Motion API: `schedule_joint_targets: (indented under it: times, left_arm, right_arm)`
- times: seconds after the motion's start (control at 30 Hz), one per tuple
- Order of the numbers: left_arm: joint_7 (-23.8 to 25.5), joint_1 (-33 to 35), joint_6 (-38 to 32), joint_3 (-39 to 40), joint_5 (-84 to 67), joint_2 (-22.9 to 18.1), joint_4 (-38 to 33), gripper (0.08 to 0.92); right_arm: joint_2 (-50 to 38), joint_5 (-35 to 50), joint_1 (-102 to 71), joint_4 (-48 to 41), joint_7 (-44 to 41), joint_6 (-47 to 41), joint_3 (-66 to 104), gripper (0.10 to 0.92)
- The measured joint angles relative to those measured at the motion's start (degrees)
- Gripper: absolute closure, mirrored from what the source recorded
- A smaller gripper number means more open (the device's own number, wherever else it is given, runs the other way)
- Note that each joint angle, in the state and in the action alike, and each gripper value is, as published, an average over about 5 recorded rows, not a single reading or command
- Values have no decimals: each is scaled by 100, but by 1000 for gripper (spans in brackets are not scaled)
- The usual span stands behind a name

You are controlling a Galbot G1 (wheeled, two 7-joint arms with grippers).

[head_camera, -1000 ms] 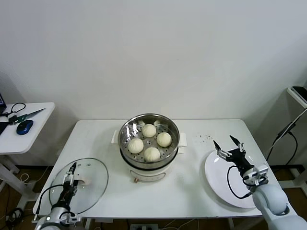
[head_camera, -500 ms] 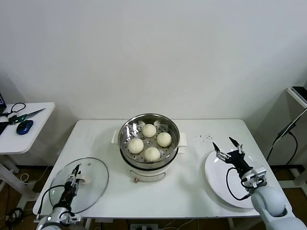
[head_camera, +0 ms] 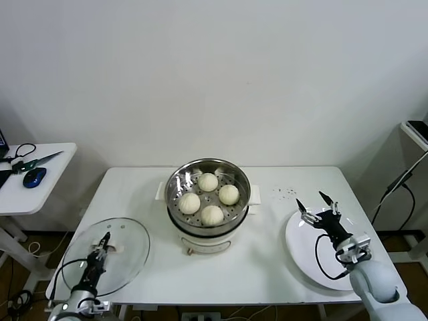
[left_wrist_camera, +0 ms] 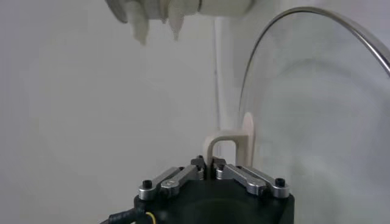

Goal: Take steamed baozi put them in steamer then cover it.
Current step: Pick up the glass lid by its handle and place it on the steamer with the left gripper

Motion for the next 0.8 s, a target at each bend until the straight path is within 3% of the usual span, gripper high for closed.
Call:
schedule_joint_targets:
  times: [0.2,0.43,0.8]
  left_arm:
    - [6,303,269,28,-312,94,-616,853]
    - [161,733,1103,205,-605,327,-1683,853]
    - [627,758,2798,1080,-930,1292,-2810,853]
  right_arm:
    - [-36,-18,46,-48,-24,29,-3,203]
    - [-85,-78,173,-174,-31,57,-93,203]
    - [-71,-237,449,-436,-43,99,-285,203]
